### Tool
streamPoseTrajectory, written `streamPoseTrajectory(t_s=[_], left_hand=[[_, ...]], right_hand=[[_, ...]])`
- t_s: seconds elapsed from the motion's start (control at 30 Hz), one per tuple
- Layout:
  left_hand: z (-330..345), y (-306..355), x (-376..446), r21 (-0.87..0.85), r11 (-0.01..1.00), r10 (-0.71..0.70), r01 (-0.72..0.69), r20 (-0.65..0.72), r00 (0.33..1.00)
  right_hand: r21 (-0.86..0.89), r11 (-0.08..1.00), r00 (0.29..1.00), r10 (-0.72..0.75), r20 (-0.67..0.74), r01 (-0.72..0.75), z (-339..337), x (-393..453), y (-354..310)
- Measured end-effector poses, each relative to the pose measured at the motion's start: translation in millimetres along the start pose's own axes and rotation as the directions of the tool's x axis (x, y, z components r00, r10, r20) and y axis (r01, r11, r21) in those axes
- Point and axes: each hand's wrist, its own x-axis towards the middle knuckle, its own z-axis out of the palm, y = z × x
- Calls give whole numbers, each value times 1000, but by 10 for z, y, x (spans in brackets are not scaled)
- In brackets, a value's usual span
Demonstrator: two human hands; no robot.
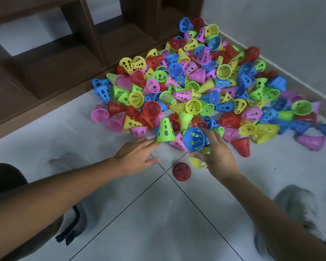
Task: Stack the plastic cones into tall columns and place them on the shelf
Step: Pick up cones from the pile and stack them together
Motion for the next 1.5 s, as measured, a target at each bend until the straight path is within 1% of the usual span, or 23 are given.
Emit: streamPoseTrajectory(t_s=[0.07, 0.17, 0.23, 0.3, 0.43, 0.63, 0.73, 0.87, 0.97, 1.03, 1.1, 1.23, 1.37, 1.43, 1.5], left_hand=[[118, 154, 31, 26, 1000, 2, -5, 95, 995], [218, 399, 92, 181, 978, 63, -100, 198, 978], [301, 543, 93, 251, 958, 67, -140, 280, 958], [392, 654, 70, 301, 938, 76, -172, 307, 949], [583, 785, 2, 375, 909, 51, -184, 337, 940], [756, 890, 24, 436, 889, -22, -137, 340, 940], [732, 903, 84, 470, 874, -36, -126, 321, 946], [652, 863, 143, 493, 860, -34, -132, 312, 950], [649, 812, 140, 519, 843, -37, -144, 323, 946], [671, 783, 117, 539, 828, -42, -152, 331, 943], [723, 763, 81, 547, 814, -26, -194, 368, 930], [787, 768, 14, 550, 794, 12, -260, 413, 911], [795, 739, -74, 515, 796, 58, -317, 457, 888], [772, 710, -105, 483, 817, 70, -315, 458, 886], [670, 714, -105, 425, 861, 74, -277, 436, 897]], right_hand=[[27, 999, 999, 36, 8, -36, -38, -95, 107], [81, 993, 997, 82, 6, -83, -73, -248, 299], [104, 988, 993, 116, -7, -115, -78, -356, 416], [139, 980, 990, 142, -9, -140, -84, -448, 515], [159, 971, 983, 183, -14, -178, -103, -588, 639], [204, 958, 979, 204, 12, -202, -77, -675, 691], [227, 955, 981, 194, 16, -192, -74, -671, 659], [293, 942, 984, 176, -19, -163, -113, -587, 565], [435, 877, 970, 241, -29, -205, -172, -519, 436], [510, 825, 960, 282, 6, -245, -188, -503, 352], [541, 793, 954, 291, 66, -279, -166, -519, 300], [519, 782, 938, 305, 166, -346, -64, -578, 302], [482, 795, 930, 313, 193, -368, -29, -602, 331], [469, 801, 928, 315, 198, -372, -56, -600, 330], [464, 801, 925, 318, 206, -378, -92, -594, 310]])
